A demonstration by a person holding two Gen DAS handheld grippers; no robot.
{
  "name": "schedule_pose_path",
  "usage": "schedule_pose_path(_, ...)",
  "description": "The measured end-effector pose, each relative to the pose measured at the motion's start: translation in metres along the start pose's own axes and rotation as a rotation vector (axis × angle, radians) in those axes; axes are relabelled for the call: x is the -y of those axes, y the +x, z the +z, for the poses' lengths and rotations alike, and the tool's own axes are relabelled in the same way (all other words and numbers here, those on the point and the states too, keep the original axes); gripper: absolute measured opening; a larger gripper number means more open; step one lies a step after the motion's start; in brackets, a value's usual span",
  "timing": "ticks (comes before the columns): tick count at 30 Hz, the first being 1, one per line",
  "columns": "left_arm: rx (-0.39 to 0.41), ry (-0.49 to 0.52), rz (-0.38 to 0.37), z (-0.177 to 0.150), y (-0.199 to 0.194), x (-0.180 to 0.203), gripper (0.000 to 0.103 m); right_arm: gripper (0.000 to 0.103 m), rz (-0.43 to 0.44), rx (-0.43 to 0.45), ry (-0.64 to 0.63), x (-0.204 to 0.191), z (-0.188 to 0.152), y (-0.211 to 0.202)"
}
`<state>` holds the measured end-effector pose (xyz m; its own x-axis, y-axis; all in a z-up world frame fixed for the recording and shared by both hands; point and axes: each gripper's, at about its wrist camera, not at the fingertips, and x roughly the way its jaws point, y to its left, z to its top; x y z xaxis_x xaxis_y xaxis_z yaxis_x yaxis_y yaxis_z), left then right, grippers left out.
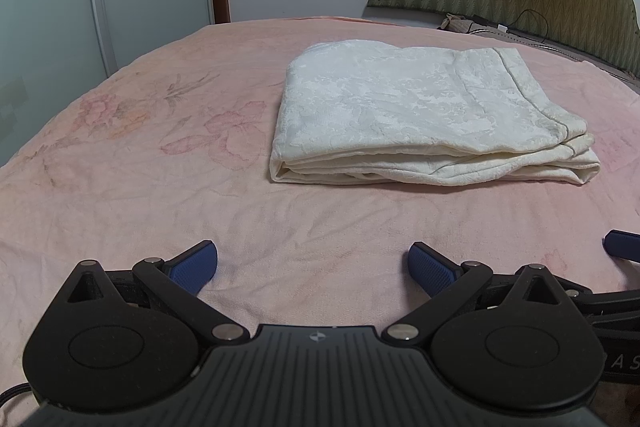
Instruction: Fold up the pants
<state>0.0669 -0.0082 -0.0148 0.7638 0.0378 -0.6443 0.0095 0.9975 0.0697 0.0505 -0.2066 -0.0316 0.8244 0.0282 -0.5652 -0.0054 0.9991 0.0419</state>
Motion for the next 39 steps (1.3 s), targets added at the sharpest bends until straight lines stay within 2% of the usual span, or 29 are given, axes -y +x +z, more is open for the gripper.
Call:
schedule_pose_path(10, 0.001, -0.001, 0.002, 0.000, 0.000, 0.000, 0.103, 0.103, -0.010, 0.010, 0.034, 0.009, 0.003, 0.000)
schedule_pose_path(39, 0.010, 0.022, 0.022, 0.000, -0.001, 0.003, 0.103, 0.103, -0.028, 0.002, 0.005, 0.003, 0.001, 0.001)
